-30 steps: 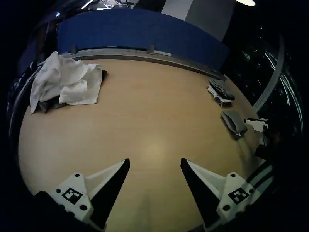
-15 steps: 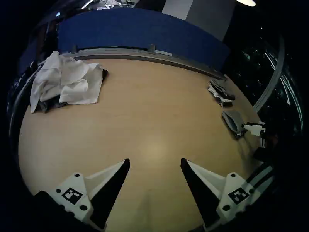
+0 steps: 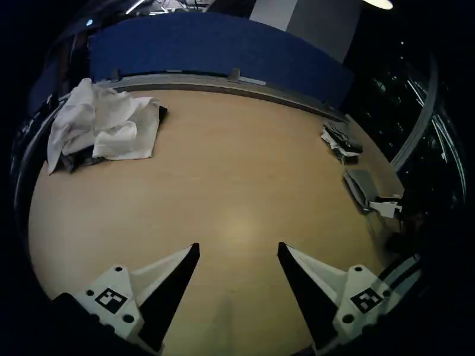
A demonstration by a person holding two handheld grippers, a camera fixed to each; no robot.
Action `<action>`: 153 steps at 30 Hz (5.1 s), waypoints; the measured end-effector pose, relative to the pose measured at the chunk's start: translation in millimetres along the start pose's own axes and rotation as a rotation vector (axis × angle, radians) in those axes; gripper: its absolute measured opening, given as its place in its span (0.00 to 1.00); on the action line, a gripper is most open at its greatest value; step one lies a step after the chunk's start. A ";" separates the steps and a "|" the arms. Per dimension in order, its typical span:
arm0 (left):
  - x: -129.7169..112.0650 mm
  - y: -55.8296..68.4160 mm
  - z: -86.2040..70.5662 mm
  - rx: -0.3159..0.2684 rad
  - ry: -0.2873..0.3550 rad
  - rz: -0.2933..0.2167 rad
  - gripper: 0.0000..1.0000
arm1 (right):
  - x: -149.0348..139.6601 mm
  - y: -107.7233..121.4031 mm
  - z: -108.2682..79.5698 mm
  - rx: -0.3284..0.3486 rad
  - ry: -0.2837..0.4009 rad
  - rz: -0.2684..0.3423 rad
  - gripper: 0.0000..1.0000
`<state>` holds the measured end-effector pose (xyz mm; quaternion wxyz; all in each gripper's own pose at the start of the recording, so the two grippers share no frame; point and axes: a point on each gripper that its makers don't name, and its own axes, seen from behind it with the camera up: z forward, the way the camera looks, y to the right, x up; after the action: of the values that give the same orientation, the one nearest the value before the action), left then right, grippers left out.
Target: Fold towel
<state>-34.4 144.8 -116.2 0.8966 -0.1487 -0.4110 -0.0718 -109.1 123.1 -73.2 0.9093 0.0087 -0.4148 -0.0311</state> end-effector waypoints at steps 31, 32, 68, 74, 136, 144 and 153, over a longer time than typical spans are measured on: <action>40.4 -3.7 -7.0 -0.027 0.164 0.007 0.98 | 127.8 -43.5 -92.9 0.056 0.522 0.109 1.00; 43.1 -4.0 -8.1 -0.028 0.178 0.007 0.98 | 132.9 -47.3 -97.4 0.056 0.546 0.111 1.00; 132.2 -65.9 -47.6 0.170 0.688 0.101 0.98 | 167.4 -137.9 -151.3 0.058 0.695 0.033 1.00; 139.4 -69.2 -40.5 0.224 0.724 0.173 0.98 | 169.7 -153.0 -150.8 0.055 0.698 0.012 1.00; 112.6 -156.3 -0.1 0.324 0.853 0.140 0.98 | 155.6 -160.9 -107.3 -0.020 0.637 -0.065 1.00; 113.4 -156.0 -0.9 0.324 0.853 0.141 0.98 | 158.2 -137.5 -117.7 -0.029 0.678 -0.014 1.00; 113.7 -156.4 -0.7 0.324 0.853 0.141 0.98 | 168.4 -106.9 -118.5 -0.025 0.719 0.044 1.00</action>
<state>1.0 -4.1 2.0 1.0000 0.0088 -0.0001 -0.0002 85.2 4.5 -28.4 0.9976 -0.0010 -0.0680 -0.0115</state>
